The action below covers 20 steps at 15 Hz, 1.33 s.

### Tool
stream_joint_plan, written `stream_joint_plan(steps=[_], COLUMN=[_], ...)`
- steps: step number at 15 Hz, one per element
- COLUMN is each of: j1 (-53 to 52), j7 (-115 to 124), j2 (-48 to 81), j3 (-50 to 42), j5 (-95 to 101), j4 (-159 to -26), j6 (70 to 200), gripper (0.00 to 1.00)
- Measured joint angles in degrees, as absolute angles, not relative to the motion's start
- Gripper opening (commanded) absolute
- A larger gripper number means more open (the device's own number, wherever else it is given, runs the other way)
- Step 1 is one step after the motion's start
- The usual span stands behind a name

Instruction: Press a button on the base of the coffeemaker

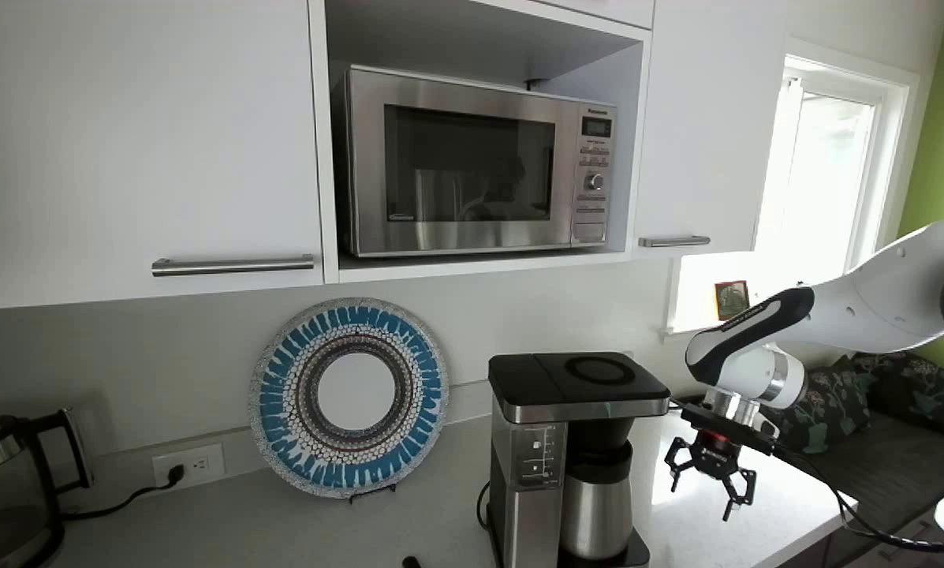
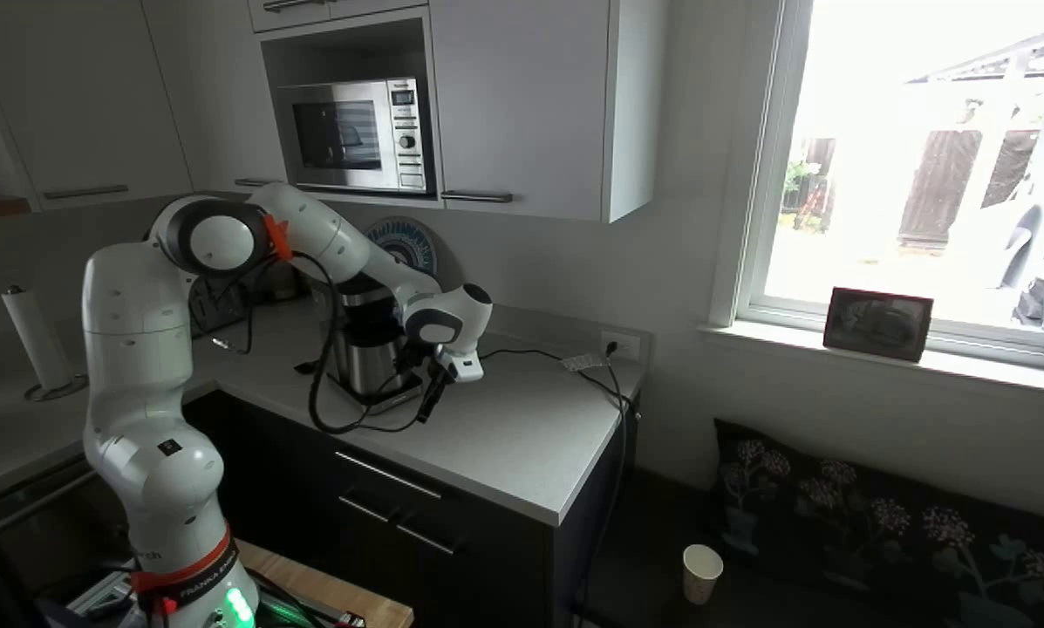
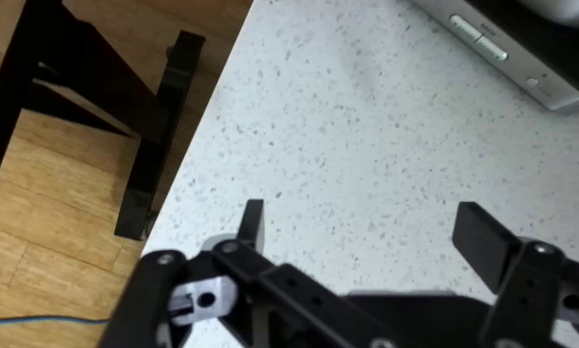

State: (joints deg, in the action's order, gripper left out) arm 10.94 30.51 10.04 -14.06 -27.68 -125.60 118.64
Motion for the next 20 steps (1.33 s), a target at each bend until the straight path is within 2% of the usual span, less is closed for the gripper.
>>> stream_joint_plan(steps=[11, 20], j1=[11.0, 13.8], j7=[30.2, 24.3], j2=[-3.8, -17.6], j3=[-13.6, -12.2], j5=[-5.6, 4.0], j4=[-133.7, -140.0], j6=[129.2, 129.3], gripper=[1.00, 1.00])
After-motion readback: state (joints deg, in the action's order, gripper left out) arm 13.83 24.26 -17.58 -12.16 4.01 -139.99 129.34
